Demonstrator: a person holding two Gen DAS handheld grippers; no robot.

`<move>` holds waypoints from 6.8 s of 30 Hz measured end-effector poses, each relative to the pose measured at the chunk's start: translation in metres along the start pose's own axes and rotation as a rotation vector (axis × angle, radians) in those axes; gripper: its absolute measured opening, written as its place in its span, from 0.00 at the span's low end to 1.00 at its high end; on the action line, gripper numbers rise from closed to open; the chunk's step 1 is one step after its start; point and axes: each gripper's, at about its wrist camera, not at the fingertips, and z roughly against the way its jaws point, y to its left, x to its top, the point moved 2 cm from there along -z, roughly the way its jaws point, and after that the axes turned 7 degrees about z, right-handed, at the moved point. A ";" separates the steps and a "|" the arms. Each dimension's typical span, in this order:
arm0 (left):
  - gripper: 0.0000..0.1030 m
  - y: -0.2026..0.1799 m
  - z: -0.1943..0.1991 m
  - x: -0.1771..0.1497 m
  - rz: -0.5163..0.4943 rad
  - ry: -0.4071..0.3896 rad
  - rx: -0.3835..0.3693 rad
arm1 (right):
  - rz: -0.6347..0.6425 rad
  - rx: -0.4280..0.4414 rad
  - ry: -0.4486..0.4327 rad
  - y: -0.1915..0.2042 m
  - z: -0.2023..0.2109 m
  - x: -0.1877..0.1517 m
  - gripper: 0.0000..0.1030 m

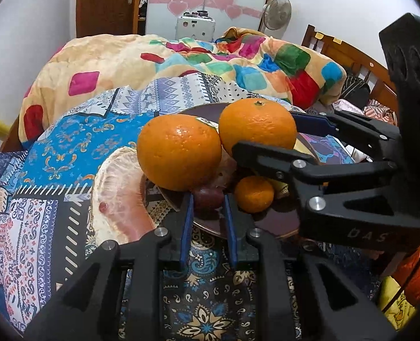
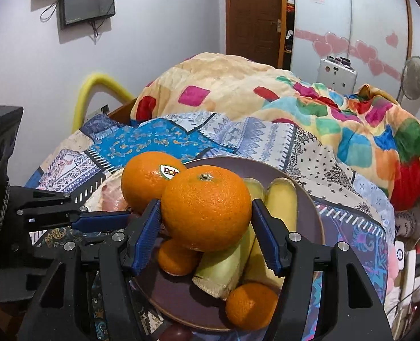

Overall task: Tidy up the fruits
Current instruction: 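Place large orange on plate with right tool while left tool drops a date there, then grasp the remaining date with the right tool, then grasp pomelo segment with left tool while right tool carries date to plate, then set the pomelo segment on the plate and open the left tool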

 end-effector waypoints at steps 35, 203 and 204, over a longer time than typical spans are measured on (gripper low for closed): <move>0.42 0.039 0.075 -0.043 0.077 -0.023 0.105 | -0.073 -0.024 -0.015 0.010 0.067 -0.064 0.60; 0.59 -0.084 0.271 -0.014 -0.042 -0.563 0.056 | -0.097 -0.168 -0.466 0.025 0.259 -0.014 0.59; 0.62 -0.086 0.277 -0.018 -0.045 -0.574 0.061 | -0.097 -0.176 -0.480 0.027 0.264 -0.016 0.61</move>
